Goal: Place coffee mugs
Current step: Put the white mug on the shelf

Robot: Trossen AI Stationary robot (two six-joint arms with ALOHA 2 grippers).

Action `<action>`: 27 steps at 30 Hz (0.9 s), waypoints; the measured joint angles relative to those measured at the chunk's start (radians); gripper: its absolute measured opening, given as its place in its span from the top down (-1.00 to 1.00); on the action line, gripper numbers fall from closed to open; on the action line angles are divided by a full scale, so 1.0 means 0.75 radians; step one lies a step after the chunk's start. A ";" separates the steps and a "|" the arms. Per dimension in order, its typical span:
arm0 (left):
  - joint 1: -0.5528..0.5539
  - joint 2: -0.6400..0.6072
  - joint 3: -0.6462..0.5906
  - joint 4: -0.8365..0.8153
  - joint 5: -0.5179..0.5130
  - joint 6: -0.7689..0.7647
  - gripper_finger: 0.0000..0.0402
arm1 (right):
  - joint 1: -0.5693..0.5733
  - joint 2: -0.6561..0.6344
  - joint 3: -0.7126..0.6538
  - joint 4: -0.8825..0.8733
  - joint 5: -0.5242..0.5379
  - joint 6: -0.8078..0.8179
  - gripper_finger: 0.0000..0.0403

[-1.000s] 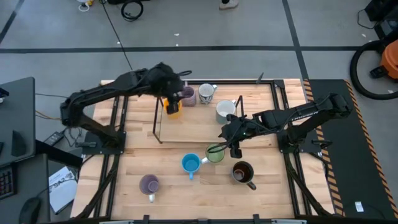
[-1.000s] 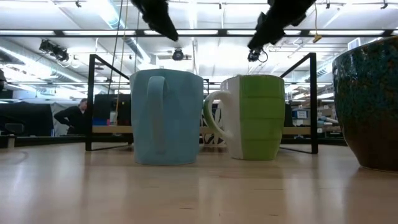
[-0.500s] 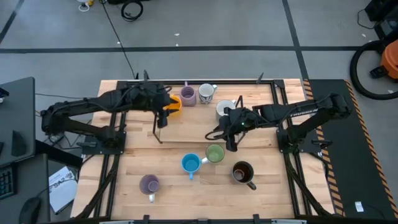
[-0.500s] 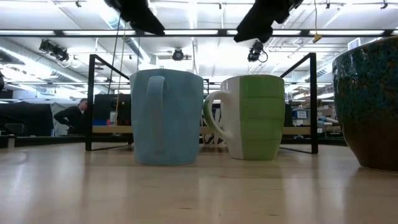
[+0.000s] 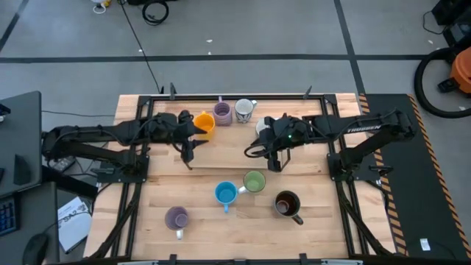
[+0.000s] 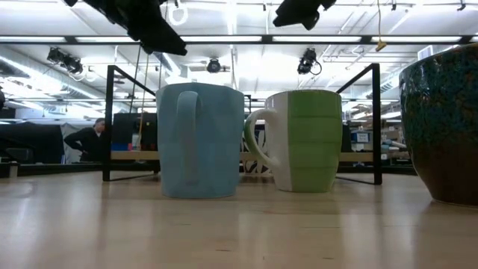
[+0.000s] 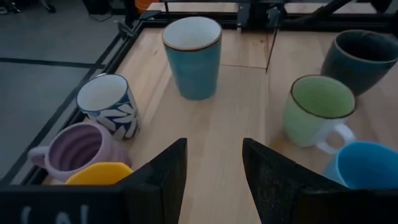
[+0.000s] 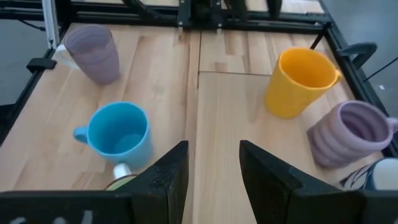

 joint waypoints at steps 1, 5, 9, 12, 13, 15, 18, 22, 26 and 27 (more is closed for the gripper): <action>-0.011 0.001 0.000 -0.003 -0.021 -0.003 0.19 | -0.008 0.000 0.000 0.005 0.000 -0.012 0.27; -0.046 0.001 0.000 0.030 -0.064 0.010 0.19 | -0.040 0.000 0.000 0.016 0.000 -0.036 0.27; -0.057 0.001 0.000 0.053 -0.078 0.042 0.19 | -0.045 0.000 0.000 0.024 0.004 -0.066 0.27; -0.055 0.006 0.000 0.068 -0.078 0.072 0.19 | -0.045 -0.004 0.000 0.058 0.043 -0.115 0.27; -0.053 0.006 0.000 0.074 -0.077 0.075 0.19 | -0.051 -0.004 0.000 0.073 0.052 -0.119 0.27; -0.052 0.006 0.000 0.090 -0.055 0.079 0.19 | -0.073 -0.004 0.000 0.086 0.056 -0.119 0.27; -0.059 0.003 -0.033 0.174 -0.036 0.077 0.19 | -0.100 -0.001 0.000 0.081 0.030 -0.113 0.27; -0.070 0.004 -0.175 0.355 -0.027 0.074 0.19 | -0.106 -0.001 0.000 0.096 -0.001 -0.115 0.27; -0.069 -0.013 -0.225 0.439 -0.028 0.079 0.19 | -0.107 -0.001 0.000 0.151 -0.010 -0.119 0.27; -0.069 -0.025 -0.229 0.459 -0.028 0.089 0.19 | -0.113 -0.001 0.000 0.180 -0.013 -0.119 0.27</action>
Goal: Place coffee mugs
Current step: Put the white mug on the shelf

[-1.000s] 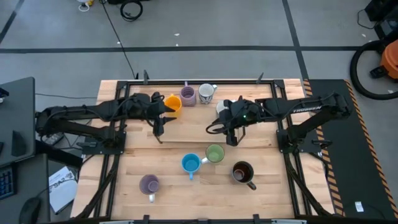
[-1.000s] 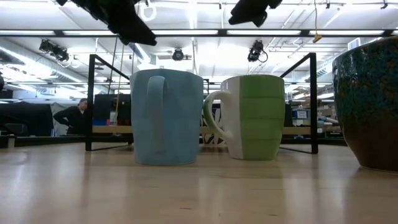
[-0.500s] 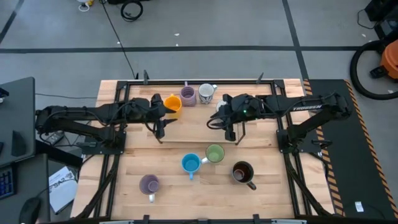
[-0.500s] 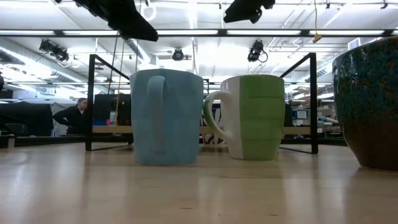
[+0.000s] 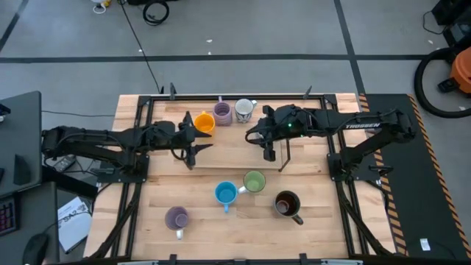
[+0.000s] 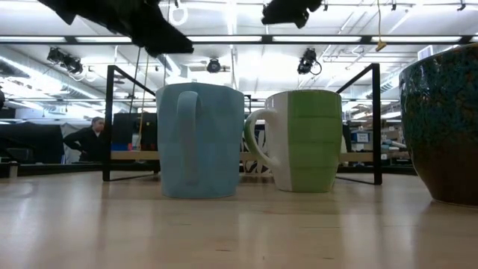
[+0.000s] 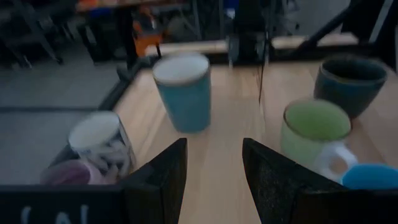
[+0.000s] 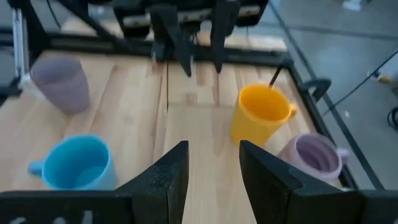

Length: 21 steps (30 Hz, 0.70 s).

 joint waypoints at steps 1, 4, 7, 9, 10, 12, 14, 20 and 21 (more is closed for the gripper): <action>0.000 -0.010 -0.001 0.032 0.000 0.016 0.19 | -0.005 0.000 0.000 0.032 -0.007 0.000 0.27; 0.000 -0.057 -0.033 0.099 0.007 0.050 0.19 | -0.022 0.021 0.000 0.147 -0.046 -0.007 0.27; 0.000 -0.088 -0.088 0.210 0.031 0.064 0.19 | -0.040 0.058 -0.001 0.241 -0.063 -0.041 0.30; 0.001 -0.105 -0.132 0.271 0.035 0.085 0.19 | -0.062 0.086 -0.002 0.263 -0.063 -0.070 0.32; 0.001 -0.107 -0.149 0.322 0.035 0.090 0.19 | -0.074 0.100 -0.002 0.294 -0.064 -0.084 0.33; 0.007 -0.136 -0.185 0.347 0.035 0.104 0.19 | -0.104 0.129 -0.001 0.328 -0.068 -0.099 0.34; 0.019 -0.155 -0.196 0.396 0.036 0.116 0.19 | -0.141 0.143 -0.002 0.324 -0.069 -0.098 0.35; 0.041 -0.223 -0.247 0.413 0.035 0.106 0.19 | -0.251 0.227 0.075 0.257 -0.186 -0.033 0.36; 0.039 -0.224 -0.256 0.440 0.035 0.087 0.19 | -0.261 0.240 0.097 0.238 -0.198 -0.032 0.36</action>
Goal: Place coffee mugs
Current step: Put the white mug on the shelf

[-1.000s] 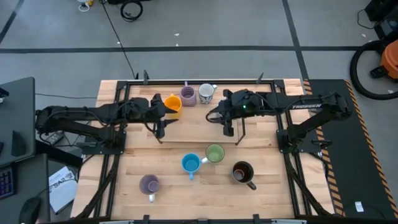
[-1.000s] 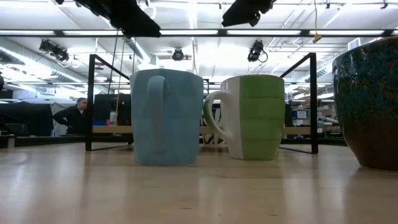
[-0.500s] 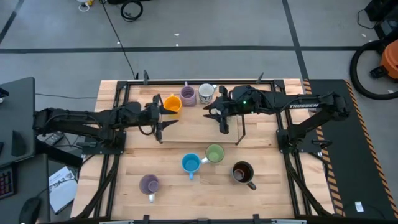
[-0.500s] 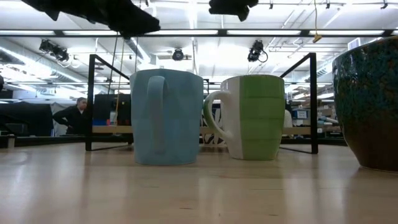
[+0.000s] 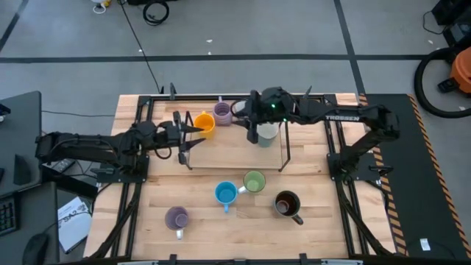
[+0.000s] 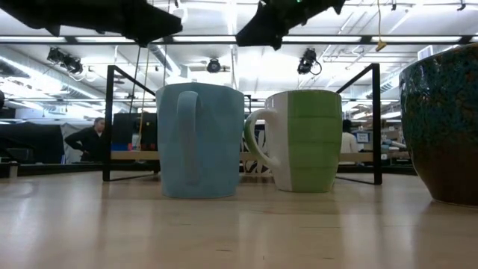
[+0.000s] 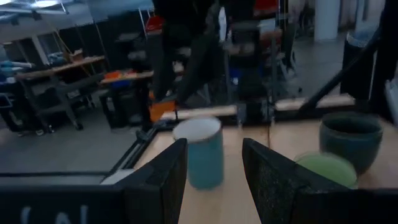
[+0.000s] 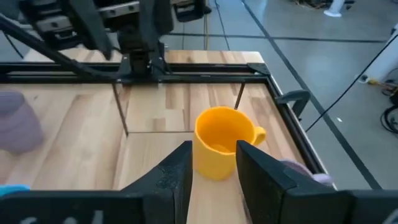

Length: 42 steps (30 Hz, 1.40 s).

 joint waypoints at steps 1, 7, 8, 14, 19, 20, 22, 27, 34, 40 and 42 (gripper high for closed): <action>-0.001 -0.004 -0.009 0.018 0.000 -0.019 0.19 | -0.007 0.012 0.024 -0.019 0.000 -0.002 0.37; -0.001 -0.015 -0.062 0.006 -0.001 -0.135 0.19 | -0.066 0.100 0.236 -0.262 0.013 -0.020 0.38; -0.001 -0.015 -0.065 0.004 -0.001 -0.139 0.19 | -0.075 0.121 0.270 -0.336 0.020 -0.022 0.38; -0.020 -0.007 -0.101 0.002 0.001 -0.157 0.19 | -0.116 0.217 0.426 -0.554 0.027 0.005 0.38; -0.042 0.002 -0.155 0.069 -0.005 -0.185 0.19 | -0.148 0.320 0.520 -0.701 0.035 -0.002 0.38; -0.045 0.000 -0.173 0.101 -0.008 -0.190 0.19 | -0.153 0.339 0.531 -0.718 0.034 -0.003 0.38; -0.047 0.001 -0.198 0.155 -0.021 -0.194 0.19 | -0.165 0.378 0.550 -0.748 0.037 -0.022 0.38; -0.045 0.000 -0.200 0.175 -0.069 -0.197 0.19 | -0.174 0.448 0.582 -0.797 0.072 -0.068 0.34; -0.046 -0.001 -0.200 0.177 -0.071 -0.197 0.19 | -0.200 0.524 0.582 -0.808 0.117 -0.109 0.18; -0.046 -0.001 -0.200 0.176 -0.071 -0.197 0.19 | -0.222 0.546 0.581 -0.822 0.165 -0.142 0.11; -0.045 -0.001 -0.200 0.177 -0.071 -0.197 0.19 | -0.227 0.563 0.581 -0.820 0.165 -0.148 0.12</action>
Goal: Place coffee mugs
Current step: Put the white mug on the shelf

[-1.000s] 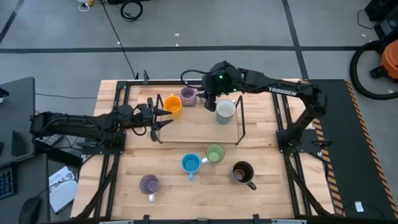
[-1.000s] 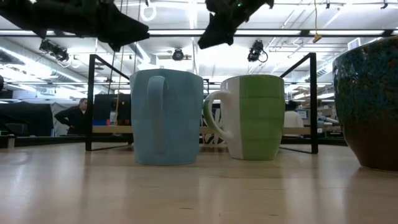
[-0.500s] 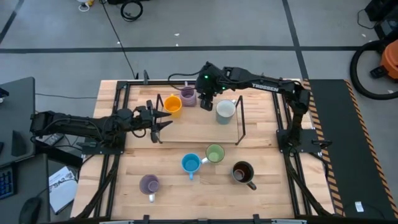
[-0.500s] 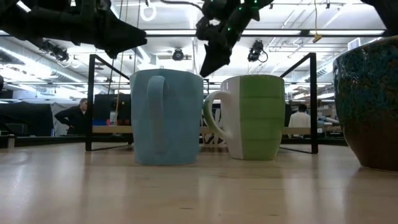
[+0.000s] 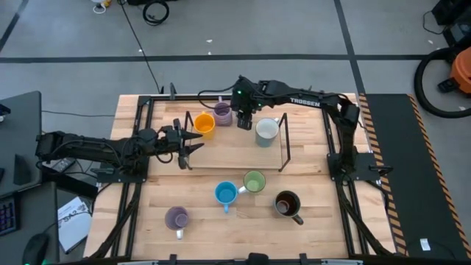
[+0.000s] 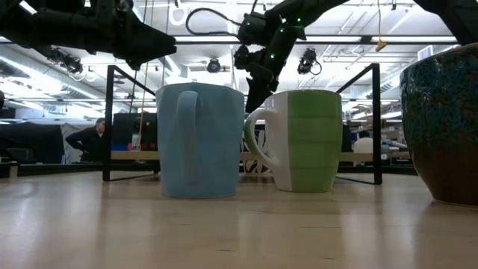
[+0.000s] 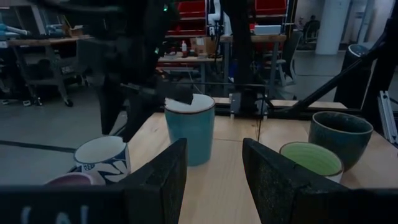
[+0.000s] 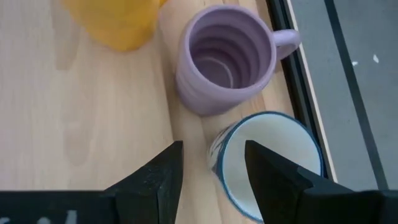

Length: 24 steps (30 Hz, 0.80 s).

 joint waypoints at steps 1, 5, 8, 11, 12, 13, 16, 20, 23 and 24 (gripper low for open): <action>0.000 0.000 0.000 -0.001 0.000 0.000 0.19 | -0.005 0.007 0.000 -0.003 0.000 -0.006 0.12; 0.000 0.001 0.001 -0.006 0.000 0.000 0.19 | -0.014 0.037 -0.002 -0.008 0.011 -0.025 0.13; -0.002 0.001 0.001 -0.007 0.000 0.000 0.19 | -0.017 0.068 -0.004 -0.027 0.017 -0.030 0.13; -0.003 0.001 0.001 -0.009 0.000 0.000 0.19 | -0.018 0.108 -0.004 -0.050 0.035 -0.039 0.13; -0.003 0.002 0.001 -0.011 0.000 0.000 0.19 | -0.018 0.120 -0.004 -0.048 0.058 -0.049 0.13; -0.003 0.002 0.001 -0.011 0.000 0.000 0.19 | -0.017 0.131 -0.004 -0.049 0.086 -0.059 0.14; -0.003 0.002 0.001 -0.017 0.000 -0.001 0.19 | -0.014 0.159 -0.004 -0.044 0.150 -0.076 0.15; -0.003 0.002 0.001 -0.019 0.000 -0.001 0.19 | -0.015 0.170 -0.006 -0.031 0.149 -0.086 0.20; -0.003 0.002 0.001 -0.019 0.000 -0.001 0.19 | -0.015 0.175 -0.006 -0.042 0.147 -0.087 0.28; -0.003 0.002 0.001 -0.020 0.000 -0.001 0.19 | -0.015 0.176 -0.006 -0.036 0.146 -0.088 0.32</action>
